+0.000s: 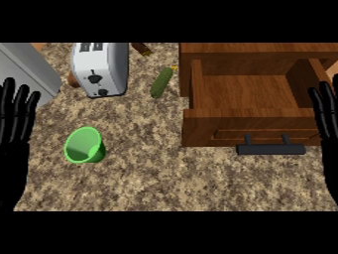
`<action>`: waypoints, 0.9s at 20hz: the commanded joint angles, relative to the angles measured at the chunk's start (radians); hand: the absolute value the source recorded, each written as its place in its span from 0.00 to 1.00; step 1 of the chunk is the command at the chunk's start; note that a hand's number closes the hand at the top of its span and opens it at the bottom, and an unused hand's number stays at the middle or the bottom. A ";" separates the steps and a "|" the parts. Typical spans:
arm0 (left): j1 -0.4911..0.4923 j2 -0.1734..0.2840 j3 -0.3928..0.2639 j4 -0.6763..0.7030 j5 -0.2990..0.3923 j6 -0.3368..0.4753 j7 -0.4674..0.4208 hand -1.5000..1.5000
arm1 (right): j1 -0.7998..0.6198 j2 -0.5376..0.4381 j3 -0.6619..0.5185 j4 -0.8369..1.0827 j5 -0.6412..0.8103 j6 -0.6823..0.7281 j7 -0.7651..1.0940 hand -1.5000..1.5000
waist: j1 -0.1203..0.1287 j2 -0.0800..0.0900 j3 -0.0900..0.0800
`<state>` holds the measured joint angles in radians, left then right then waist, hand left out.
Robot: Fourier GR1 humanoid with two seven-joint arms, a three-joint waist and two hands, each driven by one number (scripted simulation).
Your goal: Pick up the cup, place it into the drawer and close the drawer
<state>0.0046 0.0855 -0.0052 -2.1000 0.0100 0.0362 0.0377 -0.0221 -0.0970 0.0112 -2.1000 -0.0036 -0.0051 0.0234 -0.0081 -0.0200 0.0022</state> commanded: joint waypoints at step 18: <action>-0.015 0.103 0.235 0.431 0.325 -0.281 -0.107 0.00 | -0.065 -0.071 -0.044 0.092 -0.120 0.157 0.087 0.00 | 0.005 0.020 -0.002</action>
<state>0.0005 0.1747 0.1987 -1.7895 0.3566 -0.2083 -0.0045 -0.1121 -0.1559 -0.0124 -1.9867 -0.0887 0.1160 0.1091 0.0001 0.0010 -0.0004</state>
